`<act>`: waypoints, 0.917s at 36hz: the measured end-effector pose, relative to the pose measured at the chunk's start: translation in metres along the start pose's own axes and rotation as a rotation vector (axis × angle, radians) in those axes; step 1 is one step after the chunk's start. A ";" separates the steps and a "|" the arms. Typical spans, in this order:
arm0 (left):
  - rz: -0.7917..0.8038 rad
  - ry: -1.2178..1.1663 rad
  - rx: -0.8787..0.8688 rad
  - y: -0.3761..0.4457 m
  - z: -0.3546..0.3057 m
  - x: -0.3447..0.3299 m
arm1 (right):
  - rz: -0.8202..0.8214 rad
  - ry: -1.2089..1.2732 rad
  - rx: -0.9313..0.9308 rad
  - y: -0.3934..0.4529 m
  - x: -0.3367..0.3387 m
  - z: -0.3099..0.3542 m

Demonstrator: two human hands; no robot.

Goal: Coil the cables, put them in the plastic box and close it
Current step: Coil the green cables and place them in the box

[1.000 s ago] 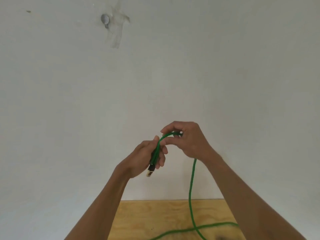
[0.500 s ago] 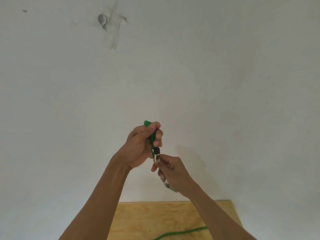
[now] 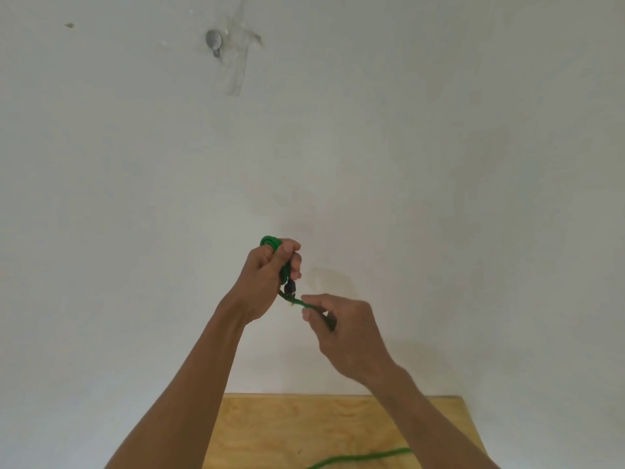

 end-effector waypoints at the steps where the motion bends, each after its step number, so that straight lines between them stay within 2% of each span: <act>1: 0.039 0.066 0.019 -0.003 0.001 -0.001 | -0.034 -0.086 0.038 0.007 0.007 0.002; 3: 0.148 0.184 0.068 -0.011 0.002 -0.009 | -0.089 -0.260 0.109 0.024 0.024 0.005; 5: 0.225 0.201 0.140 -0.019 0.006 -0.018 | -0.048 -0.270 0.139 0.042 0.039 0.006; 9: 0.202 -0.113 0.367 -0.035 0.017 -0.030 | 0.154 0.221 0.057 0.069 0.050 -0.010; 11: 0.214 -0.241 0.438 -0.042 0.020 -0.039 | 0.201 0.342 0.079 0.076 0.049 -0.014; 15: 0.286 -0.351 0.505 -0.051 0.022 -0.053 | 0.266 0.470 0.092 0.080 0.041 -0.019; 21: 0.327 -0.424 0.485 -0.057 0.024 -0.061 | 0.288 0.610 -0.032 0.074 0.031 -0.039; 26: 0.390 -0.462 0.322 -0.053 0.014 -0.068 | 0.275 0.761 -0.206 0.049 0.014 -0.050; 30: 0.286 -0.486 0.172 -0.035 -0.003 -0.067 | 0.243 0.637 -0.247 0.017 -0.010 -0.048; 33: 0.183 -0.422 0.124 -0.021 -0.010 -0.061 | 0.231 0.651 -0.323 0.000 -0.023 -0.041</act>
Point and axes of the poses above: each hand's wrist, its own y-axis towards the middle knuckle, its own x-axis out of the back of the hand, z = x × y, the point moved 3 cm from there along y, towards the middle knuckle, and after that the axes turned 14 degrees about -y, right-handed, at the moved point
